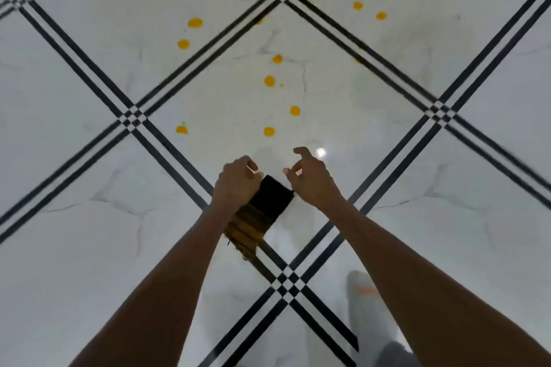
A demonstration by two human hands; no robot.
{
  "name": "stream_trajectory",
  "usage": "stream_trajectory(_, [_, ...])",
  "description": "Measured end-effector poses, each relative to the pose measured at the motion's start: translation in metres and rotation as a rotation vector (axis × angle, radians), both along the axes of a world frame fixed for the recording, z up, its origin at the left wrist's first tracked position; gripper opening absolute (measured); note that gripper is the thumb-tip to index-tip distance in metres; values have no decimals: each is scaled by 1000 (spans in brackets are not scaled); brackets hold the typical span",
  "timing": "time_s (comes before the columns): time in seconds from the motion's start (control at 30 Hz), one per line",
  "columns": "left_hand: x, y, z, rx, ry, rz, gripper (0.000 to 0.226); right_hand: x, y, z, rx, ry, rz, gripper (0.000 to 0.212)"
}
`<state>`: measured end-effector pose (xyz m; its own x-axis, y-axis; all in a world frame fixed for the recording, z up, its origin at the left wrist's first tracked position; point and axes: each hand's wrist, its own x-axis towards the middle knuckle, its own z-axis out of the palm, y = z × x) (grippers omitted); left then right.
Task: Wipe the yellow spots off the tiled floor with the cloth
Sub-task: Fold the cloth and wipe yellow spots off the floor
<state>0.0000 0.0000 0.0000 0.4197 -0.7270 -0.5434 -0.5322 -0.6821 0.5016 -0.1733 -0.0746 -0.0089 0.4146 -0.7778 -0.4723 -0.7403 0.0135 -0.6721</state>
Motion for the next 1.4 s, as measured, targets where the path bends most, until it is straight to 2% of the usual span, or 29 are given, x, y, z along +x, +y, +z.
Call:
stream_trajectory(0.07, [-9,10,-29,42,-38,-49,35,5,3,-31,14,-21,21,51])
stream_trajectory(0.17, [-19,19,-65,-2,-53,-44,38,11,6,-64,-10,-44,25,43])
stream_trajectory(0.3, [-15,5,-73,-82,37,-17,29,12,-3,-70,-65,-107,25,39])
stream_trajectory(0.37, [-9,-7,-62,-126,107,-27,31,10,-7,-63,-43,-85,43,51])
stream_trajectory(0.43, [-4,-19,-41,-148,216,-14,28,7,-12,-44,145,-88,1,67])
stream_trajectory(0.53, [1,-24,-10,-133,464,98,25,-1,-17,-29,548,-261,-197,70])
stream_trajectory(0.63, [8,-28,7,-224,642,211,33,-6,-21,-30,750,-596,-285,66])
stream_trajectory(0.73, [15,-37,6,-330,798,344,38,-6,-24,-27,822,-769,-361,65])
stream_trajectory(0.87, [14,-42,0,-386,735,396,40,-11,-26,-23,684,-848,-353,37])
stream_trajectory(0.97, [1,-37,-2,-391,628,384,45,-12,-25,-14,553,-780,-348,32])
stream_trajectory(1.03, [-8,-35,-2,-431,498,374,54,-10,-26,-2,460,-733,-348,29])
stream_trajectory(1.1, [-17,-34,-4,-536,276,367,59,-6,-29,9,358,-705,-357,23])
stream_trajectory(1.17, [-23,-34,-5,-630,168,392,48,-1,-34,15,254,-683,-364,20])
stream_trajectory(1.23, [-30,-37,0,-617,322,420,38,3,-36,22,175,-663,-323,17])
stream_trajectory(1.3, [-37,-37,3,-591,525,432,38,9,-34,27,97,-602,-232,15])
stream_trajectory(1.4, [-39,-31,2,-623,690,466,34,13,-31,29,19,-489,-153,18])
